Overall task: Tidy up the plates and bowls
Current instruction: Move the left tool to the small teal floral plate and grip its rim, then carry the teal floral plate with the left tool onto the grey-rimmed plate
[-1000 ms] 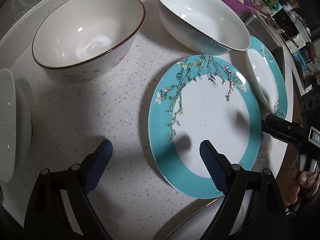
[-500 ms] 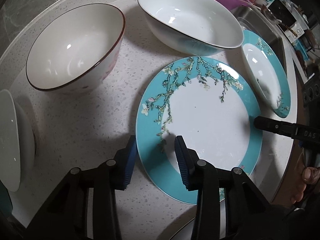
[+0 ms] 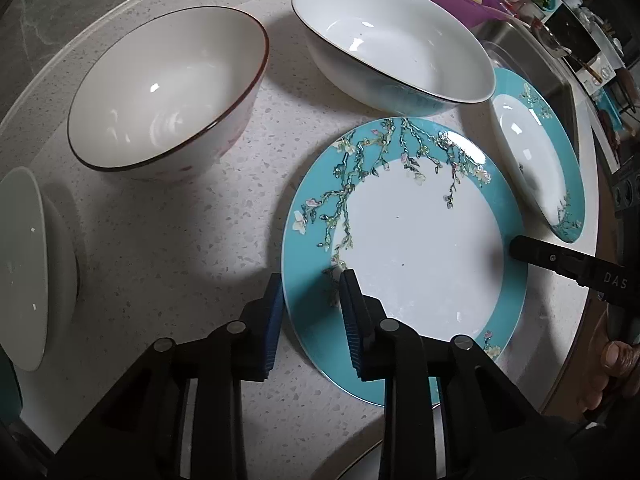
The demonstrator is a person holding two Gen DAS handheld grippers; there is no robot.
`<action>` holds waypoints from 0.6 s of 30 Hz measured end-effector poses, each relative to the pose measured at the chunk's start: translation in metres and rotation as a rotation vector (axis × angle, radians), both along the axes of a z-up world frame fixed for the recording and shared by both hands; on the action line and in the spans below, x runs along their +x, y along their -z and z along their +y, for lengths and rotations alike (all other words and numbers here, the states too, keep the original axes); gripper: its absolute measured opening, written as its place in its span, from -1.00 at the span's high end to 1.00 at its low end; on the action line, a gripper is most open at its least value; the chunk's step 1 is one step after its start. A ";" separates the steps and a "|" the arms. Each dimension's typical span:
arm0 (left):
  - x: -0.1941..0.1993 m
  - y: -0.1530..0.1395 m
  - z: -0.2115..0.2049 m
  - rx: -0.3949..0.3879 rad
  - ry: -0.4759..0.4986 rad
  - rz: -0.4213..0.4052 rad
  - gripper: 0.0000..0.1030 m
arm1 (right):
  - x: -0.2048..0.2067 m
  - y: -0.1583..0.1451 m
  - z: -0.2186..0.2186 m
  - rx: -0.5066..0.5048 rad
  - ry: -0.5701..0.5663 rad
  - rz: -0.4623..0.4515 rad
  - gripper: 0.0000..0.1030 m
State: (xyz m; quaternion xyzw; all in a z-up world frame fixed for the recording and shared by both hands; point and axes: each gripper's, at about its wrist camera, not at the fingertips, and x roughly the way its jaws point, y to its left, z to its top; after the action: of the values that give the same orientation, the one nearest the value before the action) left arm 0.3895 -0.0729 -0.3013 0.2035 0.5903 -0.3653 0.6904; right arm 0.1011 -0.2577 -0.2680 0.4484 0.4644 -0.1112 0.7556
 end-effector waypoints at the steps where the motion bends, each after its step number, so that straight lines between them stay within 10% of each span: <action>1: 0.000 -0.001 0.000 0.003 -0.002 -0.009 0.58 | 0.000 0.000 0.000 -0.002 -0.001 0.001 0.75; 18: 0.016 -0.004 0.009 -0.004 0.010 0.031 0.80 | 0.003 0.002 -0.003 0.011 -0.005 -0.005 0.76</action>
State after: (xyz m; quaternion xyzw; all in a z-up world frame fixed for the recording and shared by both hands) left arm 0.4053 -0.0642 -0.2968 0.1994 0.5991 -0.3732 0.6797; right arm 0.1039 -0.2605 -0.2696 0.4517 0.4640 -0.1055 0.7547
